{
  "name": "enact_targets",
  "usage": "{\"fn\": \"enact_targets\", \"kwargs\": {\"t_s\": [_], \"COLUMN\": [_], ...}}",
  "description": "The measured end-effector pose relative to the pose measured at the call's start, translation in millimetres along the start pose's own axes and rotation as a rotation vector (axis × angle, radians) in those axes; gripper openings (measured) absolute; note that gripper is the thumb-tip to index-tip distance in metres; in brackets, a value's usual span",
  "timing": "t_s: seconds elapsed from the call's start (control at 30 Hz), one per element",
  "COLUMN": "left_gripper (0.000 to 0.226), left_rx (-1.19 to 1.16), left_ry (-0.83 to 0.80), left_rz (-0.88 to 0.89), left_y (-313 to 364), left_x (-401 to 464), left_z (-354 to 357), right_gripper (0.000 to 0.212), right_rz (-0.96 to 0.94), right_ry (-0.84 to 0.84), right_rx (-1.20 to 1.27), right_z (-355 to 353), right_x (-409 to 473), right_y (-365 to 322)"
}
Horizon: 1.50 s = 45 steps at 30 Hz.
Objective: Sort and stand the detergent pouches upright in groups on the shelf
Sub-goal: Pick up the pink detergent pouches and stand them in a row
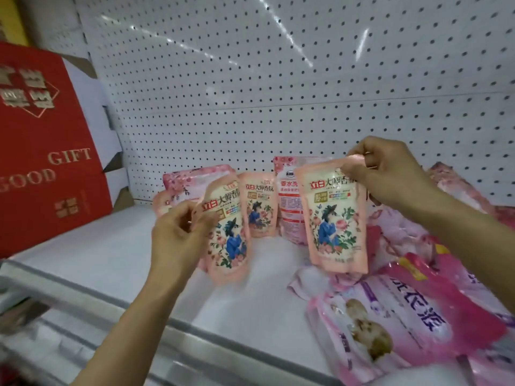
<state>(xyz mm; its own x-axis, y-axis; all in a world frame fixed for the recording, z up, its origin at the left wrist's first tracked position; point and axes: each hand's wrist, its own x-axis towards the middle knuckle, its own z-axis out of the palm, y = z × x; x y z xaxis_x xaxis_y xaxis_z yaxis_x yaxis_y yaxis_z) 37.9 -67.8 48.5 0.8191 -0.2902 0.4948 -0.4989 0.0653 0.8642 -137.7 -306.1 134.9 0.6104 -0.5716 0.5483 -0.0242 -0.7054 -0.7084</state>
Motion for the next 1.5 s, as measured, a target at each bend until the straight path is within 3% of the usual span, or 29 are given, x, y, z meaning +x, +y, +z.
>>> {"fn": "enact_targets", "kwargs": {"t_s": [0.07,0.2,0.33,0.47,0.53,0.6,0.67,0.73,0.8,0.9,0.97,1.03,1.23,1.37,1.43,1.5], "left_gripper": [0.02,0.005,0.019,0.017,0.015,0.015,0.031,0.031,0.018,0.017,0.035,0.052,0.048,0.04,0.049,0.044], "left_rx": [-0.028,-0.016,0.068,0.178,0.188,0.187,0.266,0.328,0.27,0.236,0.274,0.321,0.242,0.181,0.186,0.192], "left_ry": [0.057,0.227,0.4,0.347,0.276,0.257,0.364,0.502,0.352,-0.252,-0.612,-0.796,-0.824,-0.8,-0.749,-0.683], "left_rz": [0.001,-0.014,-0.001,-0.012,-0.074,-0.104,-0.054,0.089,0.212,0.232,0.167,0.14,0.038,0.079,0.134,0.168], "left_y": [-5.6,-16.4,-41.2,-68.1,-78.7,-81.8,-80.7,-69.7,-50.9,-34.1,-29.9,-29.2,-33.1,-39.8,-44.5,-46.8], "left_x": [1.2,3.1,15.8,27.3,28.2,23.5,15.0,-1.7,-23.0,-48.1,-56.3,-58.8,-52.3,-57.2,-57.7,-58.3], "left_z": [-23.0,-59.8,-80.2,-76.7,-72.7,-70.9,-68.8,-58.5,-31.4,24.1,56.2,77.5,80.8,77.5,78.7,79.3], "right_gripper": [0.004,0.011,0.021,0.016,0.009,0.022,0.031,0.035,0.042,0.044,0.031,0.03,0.038,0.008,0.019,0.016], "right_rz": [-0.011,0.023,0.059,0.064,0.091,0.126,0.133,0.127,0.176,0.342,0.336,0.322,0.5,0.513,0.456,0.323], "right_ry": [-0.009,-0.093,-0.102,-0.132,-0.23,-0.307,-0.319,-0.3,-0.36,-0.536,-0.543,-0.491,-0.419,-0.299,-0.22,-0.179], "right_rx": [0.008,0.005,0.013,-0.034,-0.07,-0.077,-0.106,-0.286,-0.618,-0.987,-1.054,-1.039,-0.747,-0.415,-0.24,-0.152], "right_z": [26.5,74.4,106.4,129.1,131.1,120.4,99.9,74.2,52.0,38.4,39.3,41.6,38.0,30.4,24.3,17.9], "right_x": [7.5,24.8,34.4,31.9,29.2,26.5,22.7,21.0,19.1,11.4,6.7,7.3,16.9,14.2,7.4,-2.0], "right_y": [-1.5,-0.6,7.7,22.4,31.2,35.5,43.3,58.3,74.6,87.8,89.3,89.9,96.1,100.4,91.5,72.9]}}
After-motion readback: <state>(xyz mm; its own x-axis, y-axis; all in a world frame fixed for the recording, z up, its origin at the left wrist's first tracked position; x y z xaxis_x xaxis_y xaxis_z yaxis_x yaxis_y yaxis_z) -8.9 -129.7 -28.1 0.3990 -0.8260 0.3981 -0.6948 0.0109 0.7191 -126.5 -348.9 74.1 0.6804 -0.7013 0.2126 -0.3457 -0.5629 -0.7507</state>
